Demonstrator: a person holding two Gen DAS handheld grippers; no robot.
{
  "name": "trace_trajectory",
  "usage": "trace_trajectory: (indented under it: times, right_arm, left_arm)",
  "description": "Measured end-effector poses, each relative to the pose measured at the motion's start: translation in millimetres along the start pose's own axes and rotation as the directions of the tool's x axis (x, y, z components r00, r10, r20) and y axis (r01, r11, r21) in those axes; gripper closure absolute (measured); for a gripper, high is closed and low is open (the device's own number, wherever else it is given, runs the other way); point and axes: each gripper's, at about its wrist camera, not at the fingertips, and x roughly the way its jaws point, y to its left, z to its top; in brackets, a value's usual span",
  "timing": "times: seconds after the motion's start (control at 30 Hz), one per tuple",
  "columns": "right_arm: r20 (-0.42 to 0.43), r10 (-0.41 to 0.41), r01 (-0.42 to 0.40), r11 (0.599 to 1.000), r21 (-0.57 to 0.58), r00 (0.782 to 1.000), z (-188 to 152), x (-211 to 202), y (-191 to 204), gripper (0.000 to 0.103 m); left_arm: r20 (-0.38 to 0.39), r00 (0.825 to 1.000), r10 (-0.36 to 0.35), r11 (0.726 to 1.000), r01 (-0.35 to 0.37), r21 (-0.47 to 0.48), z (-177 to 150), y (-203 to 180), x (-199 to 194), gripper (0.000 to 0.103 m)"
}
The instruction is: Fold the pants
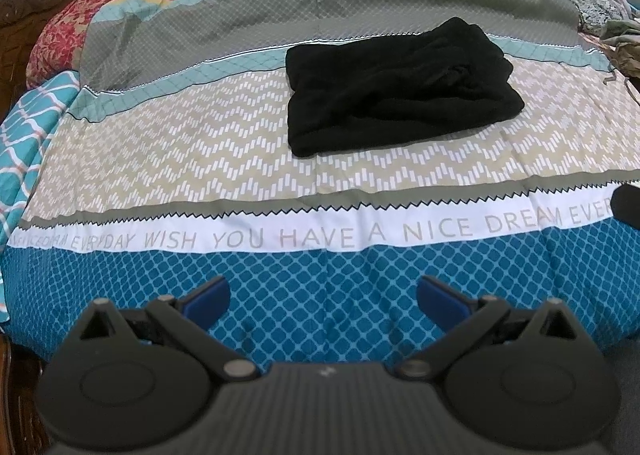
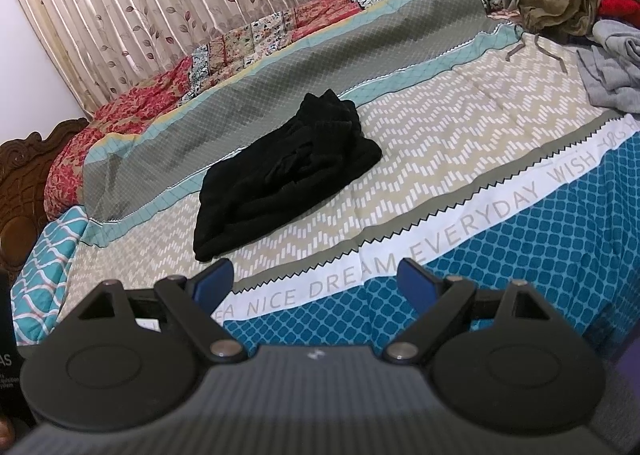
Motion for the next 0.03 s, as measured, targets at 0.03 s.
trace_trajectory:
  times: [0.03]
  right_arm:
    - [0.0, 0.001, -0.001, 1.0, -0.002, 1.0, -0.1, 0.2, 0.2, 0.013]
  left_arm:
    - [-0.003, 1.0, -0.007, 1.0, 0.007, -0.001, 0.4, 0.5, 0.7, 0.0]
